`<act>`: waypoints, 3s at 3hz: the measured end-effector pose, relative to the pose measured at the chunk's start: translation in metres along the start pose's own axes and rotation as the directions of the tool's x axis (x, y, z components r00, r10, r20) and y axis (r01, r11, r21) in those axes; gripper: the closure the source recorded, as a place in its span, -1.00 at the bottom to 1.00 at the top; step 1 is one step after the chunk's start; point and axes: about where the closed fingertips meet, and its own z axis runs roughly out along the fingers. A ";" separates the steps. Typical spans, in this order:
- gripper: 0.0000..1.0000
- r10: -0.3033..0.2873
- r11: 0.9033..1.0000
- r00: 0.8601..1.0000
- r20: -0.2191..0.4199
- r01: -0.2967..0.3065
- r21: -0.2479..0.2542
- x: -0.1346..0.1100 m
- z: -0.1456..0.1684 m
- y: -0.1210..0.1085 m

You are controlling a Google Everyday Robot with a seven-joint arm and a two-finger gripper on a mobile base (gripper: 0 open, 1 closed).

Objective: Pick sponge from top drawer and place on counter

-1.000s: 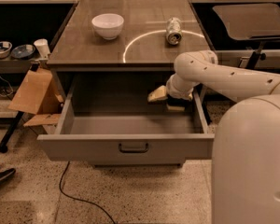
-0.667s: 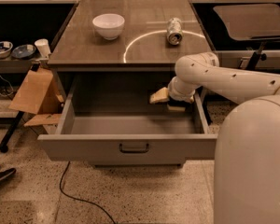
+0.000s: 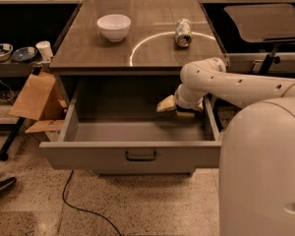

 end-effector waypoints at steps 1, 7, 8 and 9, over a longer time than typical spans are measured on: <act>-1.00 0.001 0.999 1.000 -0.012 0.000 0.037 0.000 0.009 0.004; 1.00 0.028 0.986 0.998 0.060 -0.038 0.162 0.028 -0.047 -0.022; 1.00 -0.039 0.990 0.996 0.078 0.028 0.136 0.047 -0.088 -0.030; 1.00 -0.139 0.986 0.987 0.083 0.130 0.104 0.080 -0.135 -0.049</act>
Offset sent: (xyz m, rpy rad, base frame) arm 0.0098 0.0108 -0.0202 -0.1174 0.0380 -0.0573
